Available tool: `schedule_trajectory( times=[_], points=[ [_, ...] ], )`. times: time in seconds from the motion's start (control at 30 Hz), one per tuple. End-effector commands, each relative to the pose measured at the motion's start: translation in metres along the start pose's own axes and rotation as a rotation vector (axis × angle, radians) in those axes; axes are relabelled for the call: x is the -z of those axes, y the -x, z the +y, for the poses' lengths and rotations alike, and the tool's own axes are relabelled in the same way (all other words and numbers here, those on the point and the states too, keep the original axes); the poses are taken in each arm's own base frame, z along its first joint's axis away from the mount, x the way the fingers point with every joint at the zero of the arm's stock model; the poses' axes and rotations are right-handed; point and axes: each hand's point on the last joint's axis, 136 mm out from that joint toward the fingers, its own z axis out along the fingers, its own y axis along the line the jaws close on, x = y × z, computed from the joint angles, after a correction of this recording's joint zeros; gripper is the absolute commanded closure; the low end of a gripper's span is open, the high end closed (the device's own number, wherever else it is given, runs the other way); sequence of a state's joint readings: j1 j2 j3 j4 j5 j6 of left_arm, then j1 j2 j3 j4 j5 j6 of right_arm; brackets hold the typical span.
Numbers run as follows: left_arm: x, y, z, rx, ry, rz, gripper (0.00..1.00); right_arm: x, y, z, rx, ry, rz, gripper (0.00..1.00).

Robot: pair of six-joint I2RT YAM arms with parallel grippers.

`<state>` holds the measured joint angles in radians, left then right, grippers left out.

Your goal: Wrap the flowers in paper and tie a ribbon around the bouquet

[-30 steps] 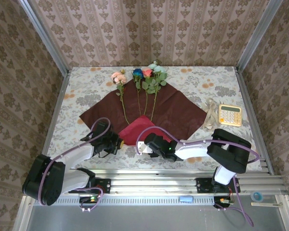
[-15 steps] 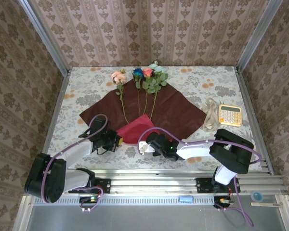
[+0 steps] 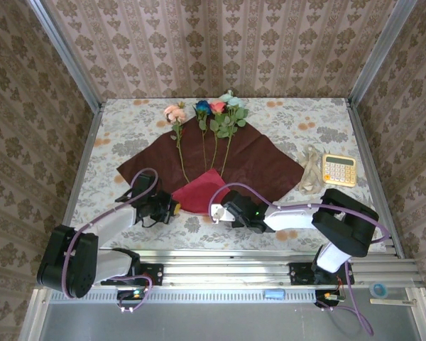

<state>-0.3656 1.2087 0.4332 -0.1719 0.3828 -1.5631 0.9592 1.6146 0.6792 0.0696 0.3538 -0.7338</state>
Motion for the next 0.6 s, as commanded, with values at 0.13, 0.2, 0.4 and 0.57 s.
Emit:
schedule_trajectory(
  times=[0.13,0.2,0.4,0.57],
  points=[
    [0.002,0.003,-0.009,-0.022,0.001,-0.007,1.0,0.007,-0.017,-0.005,-0.026,-0.019,0.04,0.73],
    [0.002,0.003,-0.009,-0.024,0.002,-0.006,1.0,0.008,-0.02,-0.005,-0.029,-0.022,0.044,0.73],
    [0.001,0.003,-0.009,-0.025,0.002,-0.002,1.0,0.011,-0.026,-0.004,-0.044,0.006,0.05,1.0],
    [-0.001,-0.005,-0.017,-0.042,-0.029,0.019,0.65,0.012,-0.019,-0.001,-0.066,0.046,0.025,1.0]
  ],
)
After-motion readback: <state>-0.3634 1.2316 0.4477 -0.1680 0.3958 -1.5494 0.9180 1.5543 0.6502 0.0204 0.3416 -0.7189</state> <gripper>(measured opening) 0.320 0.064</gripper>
